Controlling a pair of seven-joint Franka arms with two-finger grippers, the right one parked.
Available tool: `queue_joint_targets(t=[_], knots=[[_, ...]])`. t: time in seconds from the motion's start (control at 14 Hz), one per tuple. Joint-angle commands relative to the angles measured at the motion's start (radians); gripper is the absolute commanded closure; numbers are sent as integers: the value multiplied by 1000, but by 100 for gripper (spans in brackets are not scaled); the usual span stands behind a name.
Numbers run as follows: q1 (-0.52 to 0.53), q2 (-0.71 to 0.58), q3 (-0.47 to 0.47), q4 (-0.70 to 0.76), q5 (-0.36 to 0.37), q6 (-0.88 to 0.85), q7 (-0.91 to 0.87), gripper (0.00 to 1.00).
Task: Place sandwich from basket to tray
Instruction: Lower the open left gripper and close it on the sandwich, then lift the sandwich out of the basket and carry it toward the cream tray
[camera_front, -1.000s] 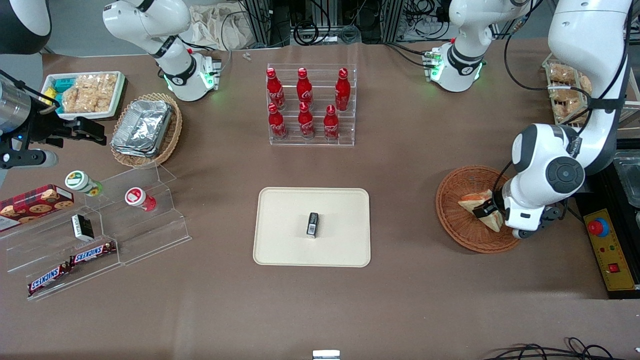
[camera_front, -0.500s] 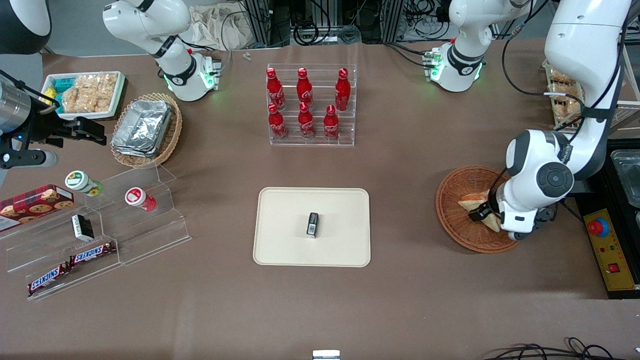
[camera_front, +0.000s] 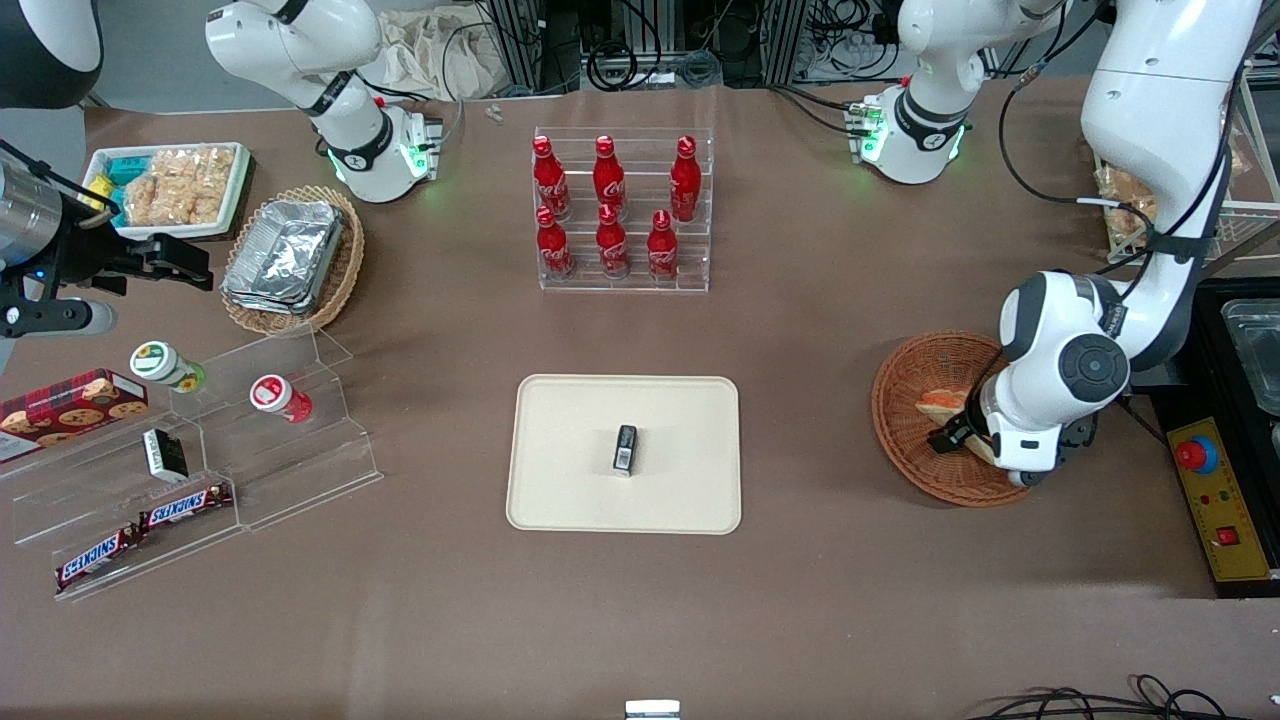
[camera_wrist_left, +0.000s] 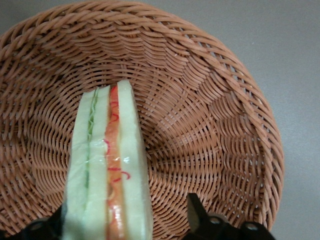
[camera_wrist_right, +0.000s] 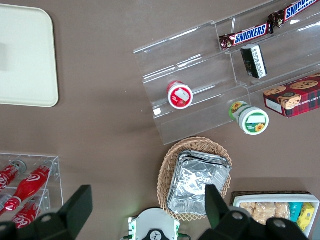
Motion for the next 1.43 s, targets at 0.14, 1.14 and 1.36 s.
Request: queue_joint_targets(t=[0.14,1.14,1.36], knots=[[-5,-13,3,-13,75,3,-35,100],[-6,-79,-135,500,-17,-582,96,100],[-8,-76,-201,608,-54,-689,195,100]])
